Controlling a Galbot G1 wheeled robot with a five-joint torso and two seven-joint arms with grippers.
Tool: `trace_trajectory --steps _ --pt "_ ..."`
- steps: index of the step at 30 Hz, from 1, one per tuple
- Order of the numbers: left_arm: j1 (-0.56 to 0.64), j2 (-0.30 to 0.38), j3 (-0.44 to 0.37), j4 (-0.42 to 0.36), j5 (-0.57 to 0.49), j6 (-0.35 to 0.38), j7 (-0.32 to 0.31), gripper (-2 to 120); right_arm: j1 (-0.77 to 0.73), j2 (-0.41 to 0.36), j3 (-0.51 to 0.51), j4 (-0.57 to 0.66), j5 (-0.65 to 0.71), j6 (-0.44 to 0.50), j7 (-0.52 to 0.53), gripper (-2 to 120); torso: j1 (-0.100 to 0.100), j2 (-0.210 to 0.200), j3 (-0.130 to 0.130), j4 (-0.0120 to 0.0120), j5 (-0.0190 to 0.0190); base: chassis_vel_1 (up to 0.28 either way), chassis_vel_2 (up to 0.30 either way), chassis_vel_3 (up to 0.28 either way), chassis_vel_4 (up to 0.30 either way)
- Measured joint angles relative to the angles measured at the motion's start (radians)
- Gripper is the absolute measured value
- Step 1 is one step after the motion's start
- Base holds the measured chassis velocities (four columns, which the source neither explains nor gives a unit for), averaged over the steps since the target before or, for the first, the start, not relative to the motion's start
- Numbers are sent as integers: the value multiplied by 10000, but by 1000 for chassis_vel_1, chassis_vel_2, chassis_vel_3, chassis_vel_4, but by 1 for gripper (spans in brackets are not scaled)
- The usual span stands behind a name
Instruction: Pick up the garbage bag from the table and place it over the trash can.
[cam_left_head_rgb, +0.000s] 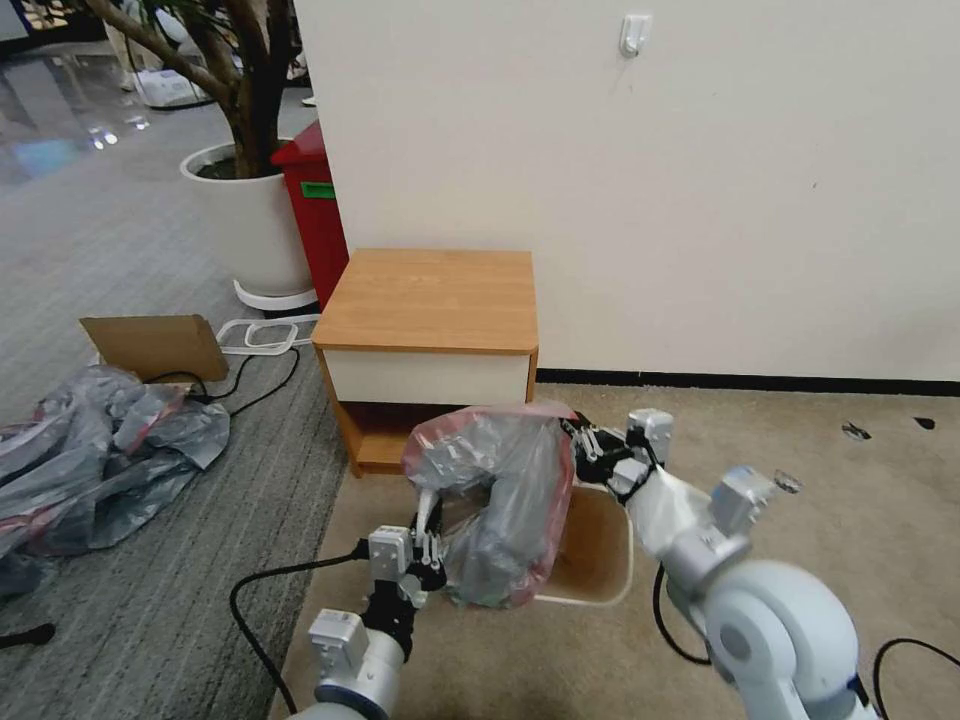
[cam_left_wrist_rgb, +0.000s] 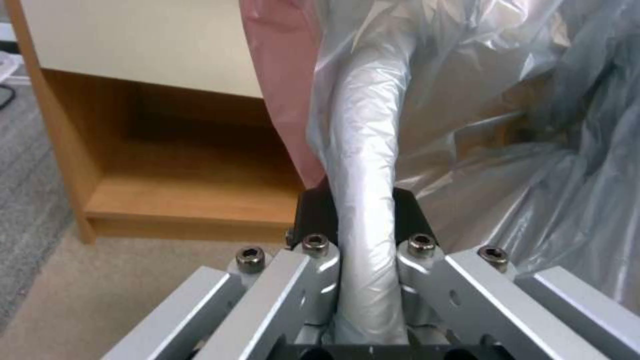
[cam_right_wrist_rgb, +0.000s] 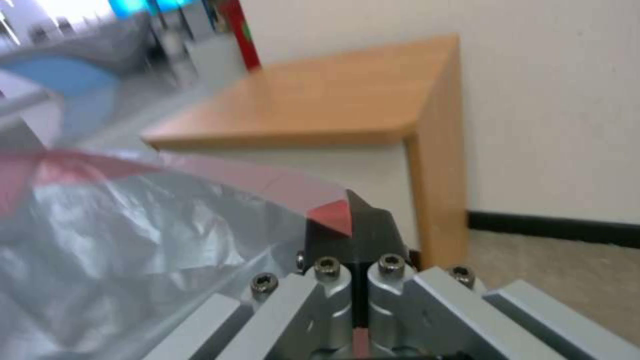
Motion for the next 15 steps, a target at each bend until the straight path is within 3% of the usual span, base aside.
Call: trace_trajectory --steps 5,15 --pt "44 -66 -52 -163 -106 -35 71 5 210 -568 289 -413 -618 -624 -693 0 0 0 0 -1 0 0 0 0 0" --pt "23 -213 -826 -97 -976 -80 742 5 -214 -1808 1191 -477 -821 -674 -1740 0 0 0 0 -2 0 0 0 0 0"
